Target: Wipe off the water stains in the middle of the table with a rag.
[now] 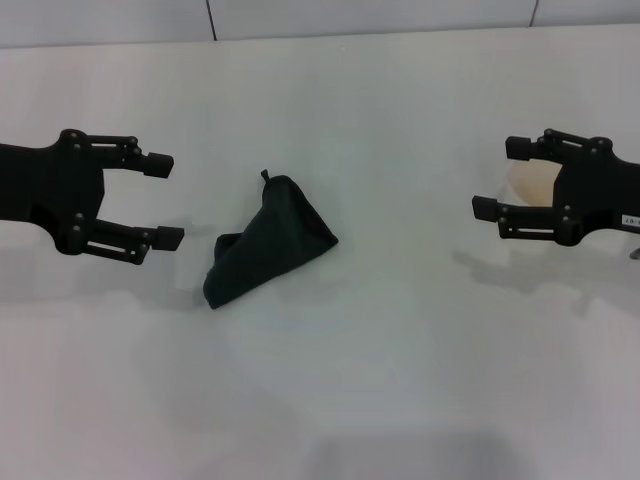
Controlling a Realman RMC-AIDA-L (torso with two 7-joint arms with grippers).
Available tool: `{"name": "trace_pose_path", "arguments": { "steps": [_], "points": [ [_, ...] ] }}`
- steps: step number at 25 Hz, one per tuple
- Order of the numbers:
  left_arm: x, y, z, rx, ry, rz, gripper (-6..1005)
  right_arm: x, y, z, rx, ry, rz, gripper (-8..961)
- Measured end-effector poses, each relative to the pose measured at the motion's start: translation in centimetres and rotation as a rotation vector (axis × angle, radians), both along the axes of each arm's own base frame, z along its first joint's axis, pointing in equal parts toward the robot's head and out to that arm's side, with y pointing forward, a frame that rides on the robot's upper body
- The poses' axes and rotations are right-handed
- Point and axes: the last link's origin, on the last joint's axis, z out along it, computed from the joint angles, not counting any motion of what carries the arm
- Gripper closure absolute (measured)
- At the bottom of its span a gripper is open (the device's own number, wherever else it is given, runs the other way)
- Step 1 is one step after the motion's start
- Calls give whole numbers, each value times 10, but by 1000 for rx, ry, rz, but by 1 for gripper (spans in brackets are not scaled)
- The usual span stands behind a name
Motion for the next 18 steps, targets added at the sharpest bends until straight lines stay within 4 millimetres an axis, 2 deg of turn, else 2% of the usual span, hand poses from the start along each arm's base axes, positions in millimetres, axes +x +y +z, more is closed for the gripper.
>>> {"name": "trace_pose_path", "arguments": {
  "steps": [18],
  "points": [
    [-2, -3, -3, 0, -4, 5, 146, 0, 1, -2, -24, -35, -3, 99]
  ]
}}
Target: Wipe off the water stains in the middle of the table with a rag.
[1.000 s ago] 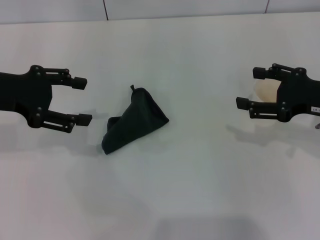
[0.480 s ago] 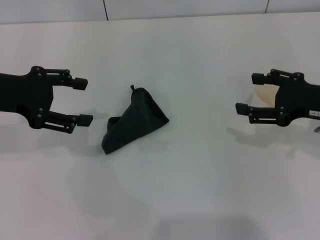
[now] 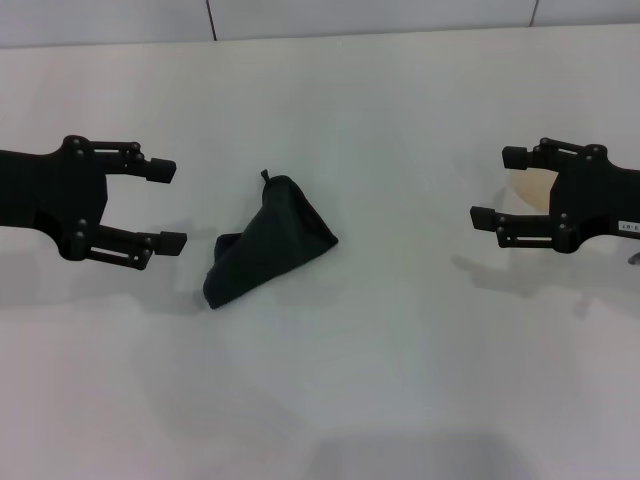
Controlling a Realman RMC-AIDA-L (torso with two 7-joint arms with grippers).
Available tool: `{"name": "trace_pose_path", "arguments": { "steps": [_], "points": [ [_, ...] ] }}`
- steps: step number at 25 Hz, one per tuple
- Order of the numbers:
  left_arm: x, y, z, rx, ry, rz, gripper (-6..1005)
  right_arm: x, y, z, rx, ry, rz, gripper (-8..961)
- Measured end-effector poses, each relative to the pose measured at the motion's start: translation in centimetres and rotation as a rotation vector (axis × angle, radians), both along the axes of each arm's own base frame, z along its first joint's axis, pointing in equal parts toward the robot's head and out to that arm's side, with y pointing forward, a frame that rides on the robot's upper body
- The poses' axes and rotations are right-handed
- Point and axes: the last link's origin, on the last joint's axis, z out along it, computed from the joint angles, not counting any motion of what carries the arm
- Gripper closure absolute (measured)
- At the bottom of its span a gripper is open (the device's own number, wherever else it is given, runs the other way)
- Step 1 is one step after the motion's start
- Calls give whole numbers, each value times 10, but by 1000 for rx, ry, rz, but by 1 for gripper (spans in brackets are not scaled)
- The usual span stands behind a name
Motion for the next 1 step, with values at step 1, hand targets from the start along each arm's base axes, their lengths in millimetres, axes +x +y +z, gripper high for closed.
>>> {"name": "trace_pose_path", "arguments": {
  "steps": [1],
  "points": [
    [0, 0, 0, 0, 0, 0, 146, 0, 0, 0, 0, 0, 0, 99]
  ]
}}
